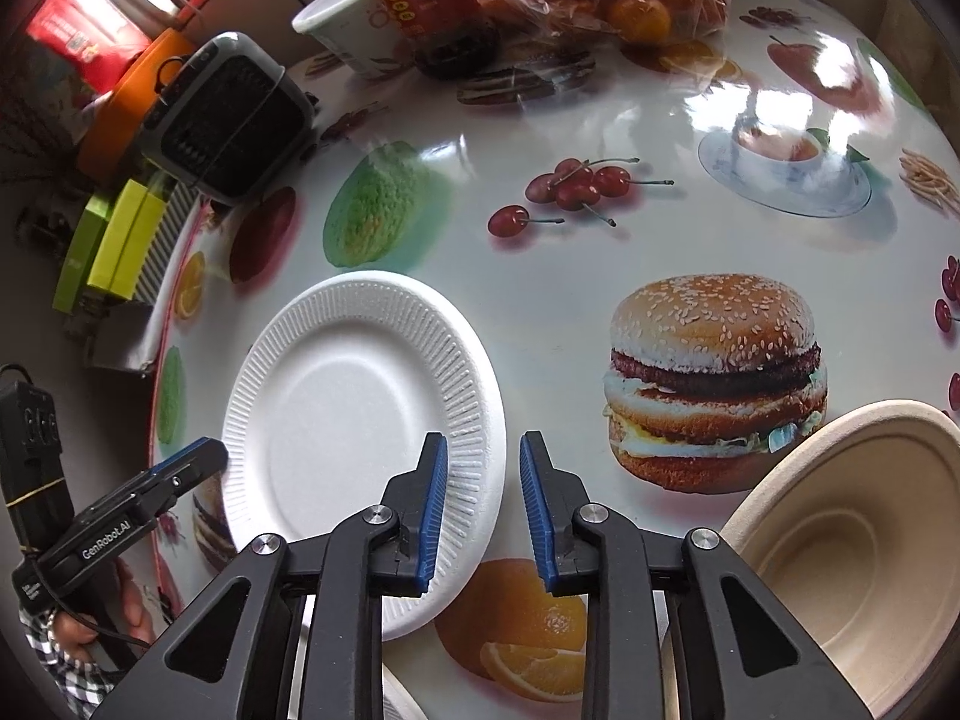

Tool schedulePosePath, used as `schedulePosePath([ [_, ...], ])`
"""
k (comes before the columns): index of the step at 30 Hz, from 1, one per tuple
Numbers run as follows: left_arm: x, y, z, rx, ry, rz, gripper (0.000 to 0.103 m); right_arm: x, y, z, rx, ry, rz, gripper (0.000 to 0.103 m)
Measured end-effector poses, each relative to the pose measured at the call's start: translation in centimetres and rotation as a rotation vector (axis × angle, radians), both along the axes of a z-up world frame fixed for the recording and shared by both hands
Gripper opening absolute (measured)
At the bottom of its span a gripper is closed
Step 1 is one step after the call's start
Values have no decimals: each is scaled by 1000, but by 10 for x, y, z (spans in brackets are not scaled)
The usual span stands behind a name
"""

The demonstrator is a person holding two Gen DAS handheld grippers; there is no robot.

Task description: Organize plates and bowls

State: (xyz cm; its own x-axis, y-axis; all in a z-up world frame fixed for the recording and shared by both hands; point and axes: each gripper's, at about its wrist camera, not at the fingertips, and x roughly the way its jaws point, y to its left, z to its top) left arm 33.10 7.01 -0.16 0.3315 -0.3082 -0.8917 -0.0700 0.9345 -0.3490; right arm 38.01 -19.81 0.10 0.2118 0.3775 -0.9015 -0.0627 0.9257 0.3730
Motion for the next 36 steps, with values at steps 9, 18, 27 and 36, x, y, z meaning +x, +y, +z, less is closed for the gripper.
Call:
schedulePosePath([
  [9, 1, 1, -3, -18, 15, 10, 34, 0, 1, -1, 3, 4, 4, 18],
  [18, 1, -2, -6, -74, 26, 17, 26, 0, 2, -1, -2, 4, 8, 17],
  [27, 2, -4, -5, -76, 25, 22, 21, 0, 2, -1, 0, 4, 8, 17],
  [36, 2, -9, -6, -69, 23, 13, 17, -1, 2, 0, -3, 1, 9, 17],
])
